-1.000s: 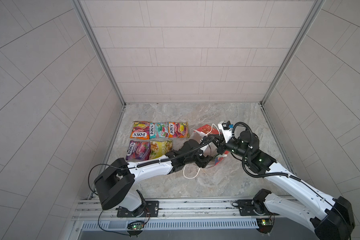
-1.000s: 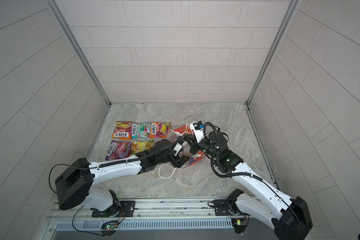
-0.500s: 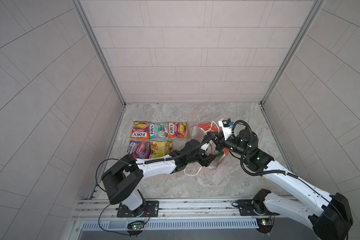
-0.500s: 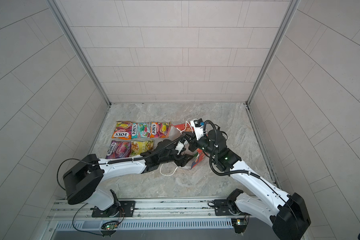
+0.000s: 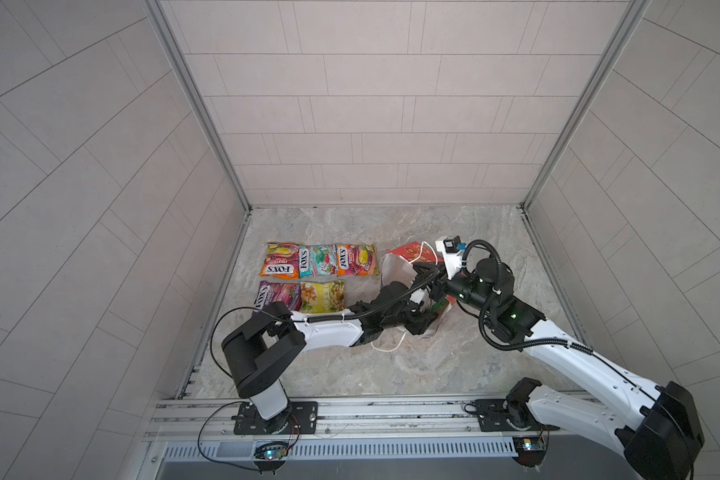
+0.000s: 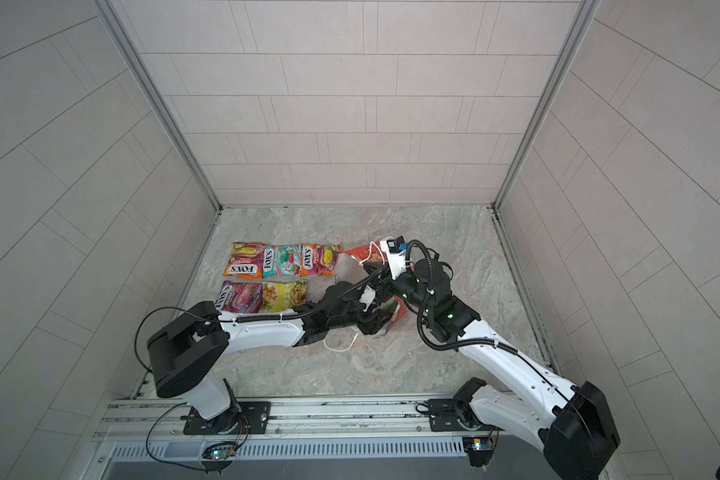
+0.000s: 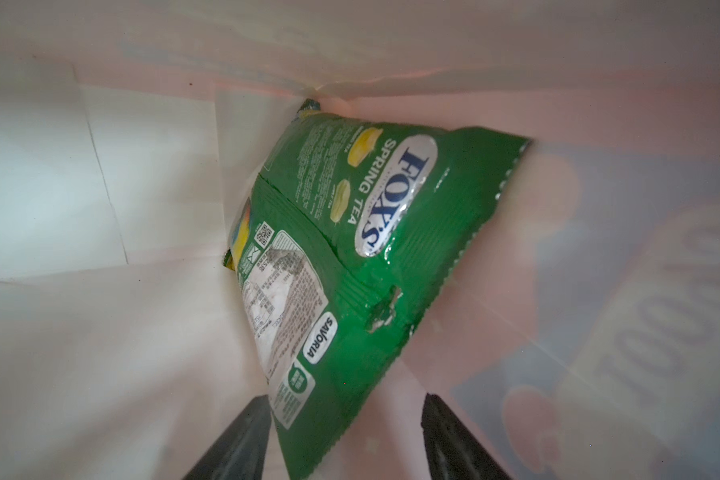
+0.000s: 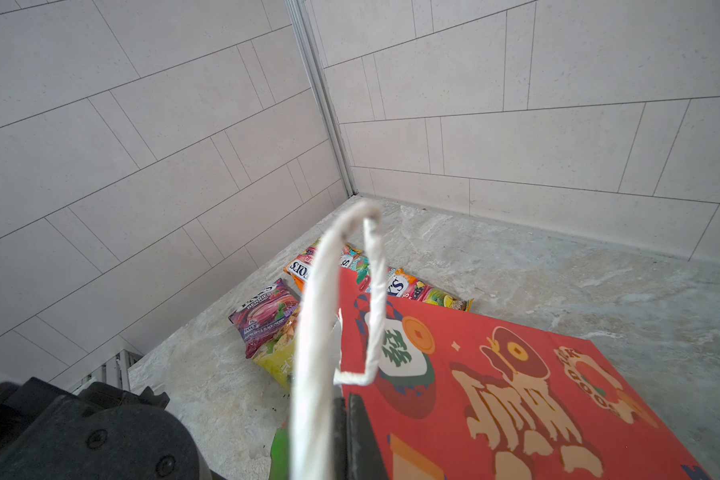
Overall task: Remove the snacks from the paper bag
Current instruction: 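Lower the left gripper into the bag and close it on the green packet, then lift the green packet up out of the bag with the left gripper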
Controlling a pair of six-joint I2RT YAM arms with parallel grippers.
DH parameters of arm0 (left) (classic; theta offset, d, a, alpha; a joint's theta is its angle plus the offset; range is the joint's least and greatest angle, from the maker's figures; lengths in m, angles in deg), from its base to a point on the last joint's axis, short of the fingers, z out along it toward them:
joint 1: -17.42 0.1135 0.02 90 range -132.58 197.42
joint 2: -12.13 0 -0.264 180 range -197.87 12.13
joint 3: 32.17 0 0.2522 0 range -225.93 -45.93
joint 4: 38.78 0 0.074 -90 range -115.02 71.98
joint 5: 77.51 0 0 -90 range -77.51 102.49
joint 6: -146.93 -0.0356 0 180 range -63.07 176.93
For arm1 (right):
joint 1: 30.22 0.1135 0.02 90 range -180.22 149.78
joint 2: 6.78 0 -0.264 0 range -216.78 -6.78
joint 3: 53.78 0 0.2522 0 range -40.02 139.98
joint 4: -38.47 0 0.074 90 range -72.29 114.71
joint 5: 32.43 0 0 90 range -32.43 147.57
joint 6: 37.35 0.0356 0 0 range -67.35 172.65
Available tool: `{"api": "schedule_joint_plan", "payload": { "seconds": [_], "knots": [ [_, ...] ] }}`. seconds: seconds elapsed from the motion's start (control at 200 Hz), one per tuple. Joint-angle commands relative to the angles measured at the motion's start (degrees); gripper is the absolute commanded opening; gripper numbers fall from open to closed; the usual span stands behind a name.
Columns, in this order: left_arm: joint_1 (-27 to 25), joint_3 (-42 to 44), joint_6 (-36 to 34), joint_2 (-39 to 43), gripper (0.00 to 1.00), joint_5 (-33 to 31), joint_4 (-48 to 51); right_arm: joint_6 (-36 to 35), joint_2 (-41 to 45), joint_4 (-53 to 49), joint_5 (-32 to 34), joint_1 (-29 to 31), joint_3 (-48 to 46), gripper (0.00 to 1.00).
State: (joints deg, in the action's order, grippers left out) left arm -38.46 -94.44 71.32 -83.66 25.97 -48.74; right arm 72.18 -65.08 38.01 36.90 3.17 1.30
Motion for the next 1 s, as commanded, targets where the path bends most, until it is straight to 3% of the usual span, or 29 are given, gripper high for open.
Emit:
{"api": "schedule_joint_plan", "payload": {
  "seconds": [0.0, 0.415, 0.726, 0.861, 0.996],
  "knots": [
    [-0.5, -2.0, -0.7, 0.0, 0.66, -1.0, -1.9, -0.1, 0.4, 0.1, 0.5, 0.6, 1.5, 0.0],
    [-0.5, -7.8, -1.5, -4.8, 0.7, -7.2, 0.9, 1.2, 0.4, 1.0, 0.9, 0.7, 0.8, 0.0],
    [-0.4, -12.0, -2.0, -11.3, 0.7, -6.9, 0.2, 1.4, 0.1, 1.9, 0.0, 0.7, 0.5, 0.0],
    [-0.1, -13.2, -2.3, -13.4, 0.64, -6.7, -0.5, 1.2, 0.1, 1.7, 0.1, 0.7, 0.6, 0.0],
    [0.3, -13.9, -2.6, -14.5, 0.49, -6.8, -0.6, 0.5, 0.7, 0.6, 0.7, 0.7, 0.7, 0.0]
  ]
}}
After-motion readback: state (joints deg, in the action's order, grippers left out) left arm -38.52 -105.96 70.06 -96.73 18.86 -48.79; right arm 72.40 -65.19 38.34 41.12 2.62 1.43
